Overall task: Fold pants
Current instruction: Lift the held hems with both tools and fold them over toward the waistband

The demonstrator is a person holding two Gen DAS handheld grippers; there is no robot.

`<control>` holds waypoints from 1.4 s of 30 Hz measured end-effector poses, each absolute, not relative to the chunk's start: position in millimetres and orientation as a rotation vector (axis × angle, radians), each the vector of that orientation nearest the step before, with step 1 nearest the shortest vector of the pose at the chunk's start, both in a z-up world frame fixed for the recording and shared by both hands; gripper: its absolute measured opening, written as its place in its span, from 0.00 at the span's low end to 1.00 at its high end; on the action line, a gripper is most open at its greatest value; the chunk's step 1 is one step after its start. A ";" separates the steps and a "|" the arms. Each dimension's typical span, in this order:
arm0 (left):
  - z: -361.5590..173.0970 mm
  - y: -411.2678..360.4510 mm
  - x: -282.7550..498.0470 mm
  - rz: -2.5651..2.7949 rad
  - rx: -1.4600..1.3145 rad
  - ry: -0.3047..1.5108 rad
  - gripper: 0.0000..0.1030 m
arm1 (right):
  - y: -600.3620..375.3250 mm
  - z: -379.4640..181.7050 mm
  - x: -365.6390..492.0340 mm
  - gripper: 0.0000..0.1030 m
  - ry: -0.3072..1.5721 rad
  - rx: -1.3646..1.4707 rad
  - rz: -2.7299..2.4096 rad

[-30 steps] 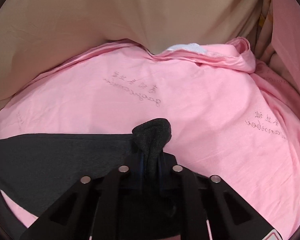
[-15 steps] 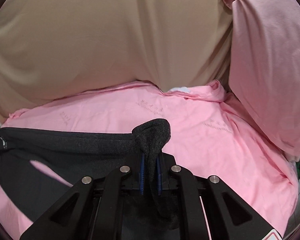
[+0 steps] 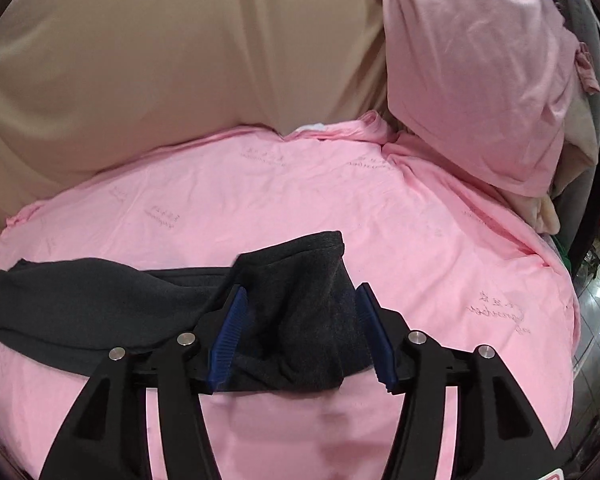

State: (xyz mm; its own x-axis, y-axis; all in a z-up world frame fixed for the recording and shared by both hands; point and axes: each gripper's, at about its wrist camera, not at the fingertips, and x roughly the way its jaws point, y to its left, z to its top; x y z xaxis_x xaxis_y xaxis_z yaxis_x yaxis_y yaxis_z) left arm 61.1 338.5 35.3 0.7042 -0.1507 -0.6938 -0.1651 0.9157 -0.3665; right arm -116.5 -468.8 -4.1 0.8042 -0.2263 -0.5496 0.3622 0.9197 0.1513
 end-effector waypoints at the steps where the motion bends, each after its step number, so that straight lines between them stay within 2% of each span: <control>1: 32.8 337.6 66.3 -0.011 -0.464 0.811 0.94 | -463.5 -1.7 -121.2 0.55 0.543 0.270 -0.309; 4: 14.1 332.4 83.0 -0.065 -0.585 0.875 0.93 | -441.1 -3.4 -134.1 0.60 0.526 0.320 -0.246; 6: 3.6 329.0 93.0 -0.063 -0.648 0.912 0.83 | -426.7 -8.3 -137.4 0.61 0.533 0.335 -0.220; 7: 1.4 327.3 96.7 -0.077 -0.668 0.924 0.57 | -421.1 -11.8 -136.9 0.61 0.542 0.338 -0.213; 8: 0.4 326.1 101.5 -0.101 -0.684 0.942 0.19 | -416.1 -14.7 -136.3 0.61 0.550 0.341 -0.206; 9: 1.7 325.8 107.7 -0.128 -0.704 0.960 0.02 | -411.6 -18.2 -135.7 0.61 0.559 0.348 -0.197; 11: 18.4 329.4 112.5 -0.112 -0.702 0.922 0.00 | -409.1 -22.6 -135.3 0.61 0.567 0.368 -0.192; 13: 54.7 334.7 104.9 -0.053 -0.609 0.794 0.00 | -410.5 -26.7 -137.9 0.61 0.565 0.423 -0.184; 15: 64.1 342.8 103.0 -0.038 -0.583 0.778 0.00 | -416.4 -31.3 -139.2 0.61 0.560 0.501 -0.158; 19: 28.6 349.1 107.2 0.011 -0.602 0.908 0.00 | -435.1 -35.9 -120.8 0.61 0.574 0.623 -0.202; 21: 12.8 343.1 97.4 -0.019 -0.652 0.939 0.03 | -440.7 -34.2 -106.5 0.61 0.591 0.660 -0.208; 22: 5.1 339.7 90.4 -0.037 -0.685 0.957 0.09 | -441.2 -32.9 -99.7 0.61 0.598 0.671 -0.201; 23: 0.0 338.0 85.8 -0.049 -0.708 0.969 0.26 | -441.3 -31.6 -92.5 0.61 0.608 0.676 -0.193; 24: -8.0 336.0 80.3 -0.058 -0.749 0.988 0.39 | -441.4 -31.3 -82.3 0.61 0.629 0.672 -0.198; 25: -15.0 336.7 78.0 -0.061 -0.787 0.999 0.60 | -441.6 -32.7 -73.7 0.61 0.655 0.666 -0.211; 26: -20.6 336.4 76.1 -0.049 -0.822 1.013 0.75 | -442.7 -36.7 -62.9 0.61 0.688 0.662 -0.235; 28: -27.9 335.8 77.7 -0.002 -0.877 1.031 0.79 | -447.3 -46.7 -44.9 0.60 0.737 0.671 -0.273; 30: -27.5 333.5 90.9 -0.025 -0.875 1.023 0.73 | -450.8 -54.6 -28.2 0.34 0.763 0.663 -0.303; 31: -25.9 332.5 98.3 -0.026 -0.857 1.022 0.50 | -451.4 -53.5 -23.5 0.08 0.768 0.651 -0.305; 32: -22.4 328.6 108.3 -0.008 -0.808 1.038 0.25 | -451.7 -43.2 -25.6 0.07 0.716 0.663 -0.277; 33: -19.0 328.6 111.6 0.004 -0.782 1.041 0.18 | -450.7 -29.1 -33.7 0.06 0.653 0.662 -0.253; 36: -9.9 333.7 116.4 -0.007 -0.777 1.037 0.13 | -440.3 22.2 -82.7 0.05 0.432 0.604 -0.172; 37: -10.0 335.9 114.2 -0.005 -0.770 1.038 0.12 | -439.4 23.5 -93.6 0.04 0.419 0.585 -0.171; 42: -31.9 344.2 110.7 0.022 -0.756 1.073 0.11 | -462.0 -74.9 -91.8 0.04 0.720 0.683 -0.247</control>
State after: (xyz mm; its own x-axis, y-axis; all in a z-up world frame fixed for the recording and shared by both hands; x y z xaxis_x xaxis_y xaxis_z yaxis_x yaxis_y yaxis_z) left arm 110.7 344.2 -31.9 0.5022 -0.3348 -0.7973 -0.3665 0.7527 -0.5469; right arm -91.8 -462.0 -74.9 0.7347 0.0186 -0.6781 0.4314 0.7586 0.4883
